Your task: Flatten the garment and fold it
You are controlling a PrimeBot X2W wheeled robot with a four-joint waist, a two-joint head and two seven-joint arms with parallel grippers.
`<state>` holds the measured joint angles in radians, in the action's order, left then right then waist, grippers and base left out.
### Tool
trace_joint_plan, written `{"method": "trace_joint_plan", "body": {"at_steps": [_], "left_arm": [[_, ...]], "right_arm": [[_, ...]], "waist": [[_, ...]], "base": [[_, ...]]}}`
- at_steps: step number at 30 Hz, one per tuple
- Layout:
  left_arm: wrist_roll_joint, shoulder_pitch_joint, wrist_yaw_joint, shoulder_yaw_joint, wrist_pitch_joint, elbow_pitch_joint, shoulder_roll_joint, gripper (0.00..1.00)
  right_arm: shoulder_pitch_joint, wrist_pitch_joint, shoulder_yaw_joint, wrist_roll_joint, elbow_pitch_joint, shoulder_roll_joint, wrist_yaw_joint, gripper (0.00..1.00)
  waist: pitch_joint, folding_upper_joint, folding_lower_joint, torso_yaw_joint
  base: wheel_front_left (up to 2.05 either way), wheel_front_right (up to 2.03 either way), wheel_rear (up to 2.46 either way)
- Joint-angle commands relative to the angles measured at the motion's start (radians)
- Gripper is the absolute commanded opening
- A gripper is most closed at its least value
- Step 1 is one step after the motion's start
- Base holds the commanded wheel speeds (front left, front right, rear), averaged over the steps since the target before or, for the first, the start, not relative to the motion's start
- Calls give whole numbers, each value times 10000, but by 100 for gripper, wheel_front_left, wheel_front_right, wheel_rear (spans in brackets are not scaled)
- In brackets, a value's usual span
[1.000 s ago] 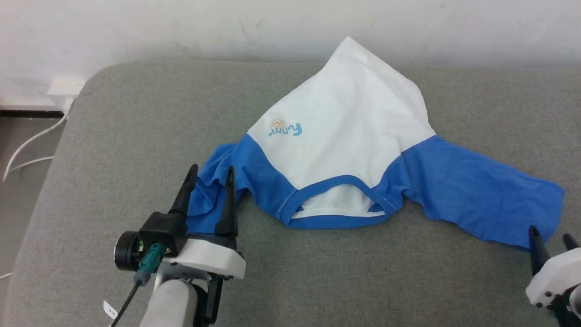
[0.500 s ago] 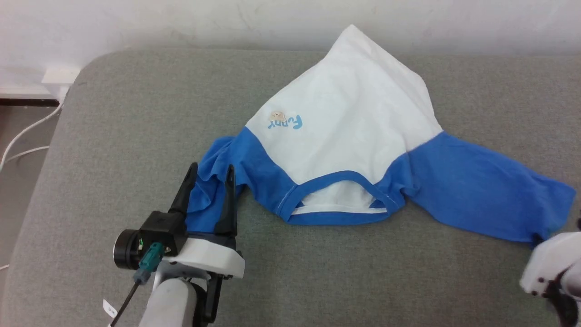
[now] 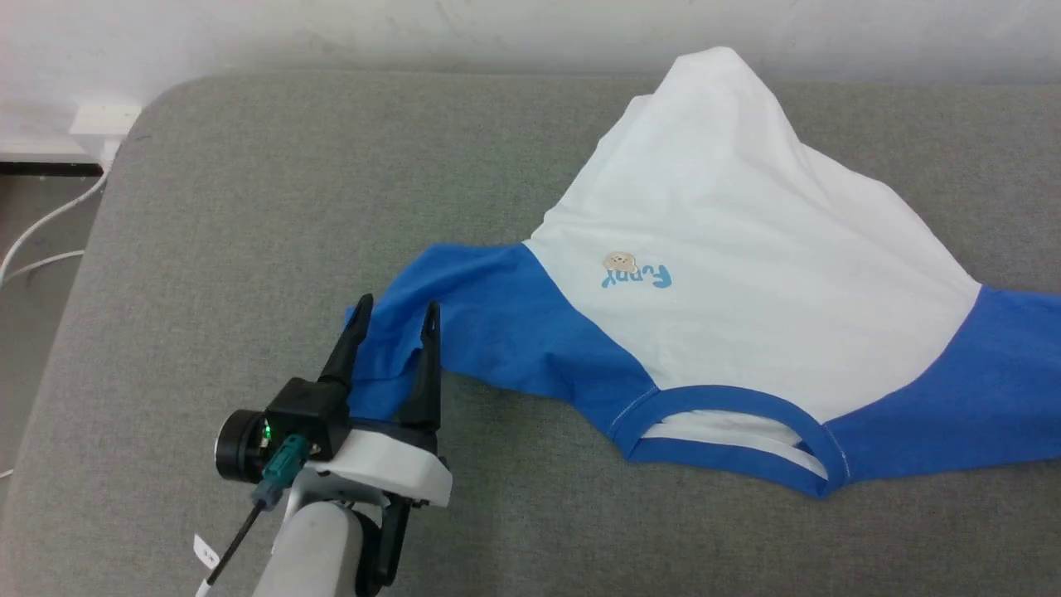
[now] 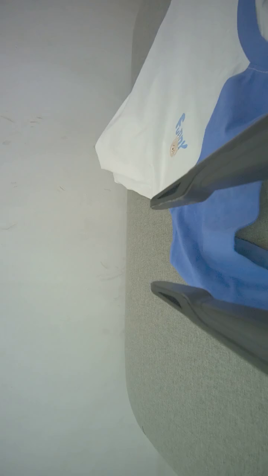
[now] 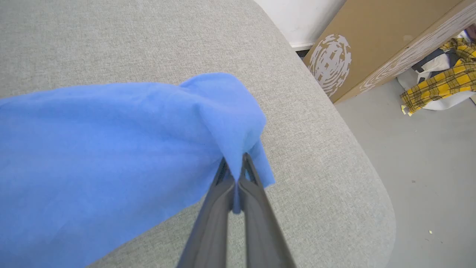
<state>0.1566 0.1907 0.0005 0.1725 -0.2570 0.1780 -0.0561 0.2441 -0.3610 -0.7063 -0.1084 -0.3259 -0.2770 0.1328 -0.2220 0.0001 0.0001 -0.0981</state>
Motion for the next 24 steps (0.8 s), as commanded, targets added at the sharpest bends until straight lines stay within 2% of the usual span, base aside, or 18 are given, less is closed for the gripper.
{"method": "trace_joint_plan", "body": {"at_steps": [1, 2, 3, 4, 10, 15, 19, 24], "left_arm": [[-104, 162, -76, 33, -47, 33, -46, 100], [-105, 177, -104, 61, -47, 58, -49, 100], [-105, 189, -154, 112, -47, 119, -58, 100], [-100, 195, -206, 168, -46, 190, -63, 100], [151, -30, -690, 762, 760, 370, -55, 100], [693, -714, -920, 1364, 2789, 192, -35, 100], [1316, -1245, -750, 1460, 4243, -244, -5, 100], [1916, -1130, -376, 1399, 4885, -514, 28, 100]], "right_arm": [[304, 317, -57, -2, -366, -35, -21, 0], [422, 458, -110, 48, -601, -42, -21, 0], [481, 575, -32, 54, -805, -51, -21, 35], [523, 692, 53, 93, -962, -48, -21, 100], [174, 1687, 734, 726, -693, 464, -21, 100], [-737, 2444, 1559, 1258, 752, 1338, -21, 100], [-1503, 2669, 2347, 1651, 1989, 1909, -21, 100], [-2346, 2642, 3527, 2125, 3149, 2234, -21, 100]], "waist": [[-64, -1, -1, 26], [-69, -1, -1, 36], [-55, -1, -1, 42], [-25, -1, -1, 52], [417, -1, -1, 168], [805, -1, -1, 427], [969, -1, -1, 669], [889, -1, -1, 952]], "base": [[0, 0, 0], [0, 0, 0], [0, 0, 0], [0, 0, 0], [0, 0, 0], [0, 0, 0], [0, 0, 0], [0, 0, 0]]}}
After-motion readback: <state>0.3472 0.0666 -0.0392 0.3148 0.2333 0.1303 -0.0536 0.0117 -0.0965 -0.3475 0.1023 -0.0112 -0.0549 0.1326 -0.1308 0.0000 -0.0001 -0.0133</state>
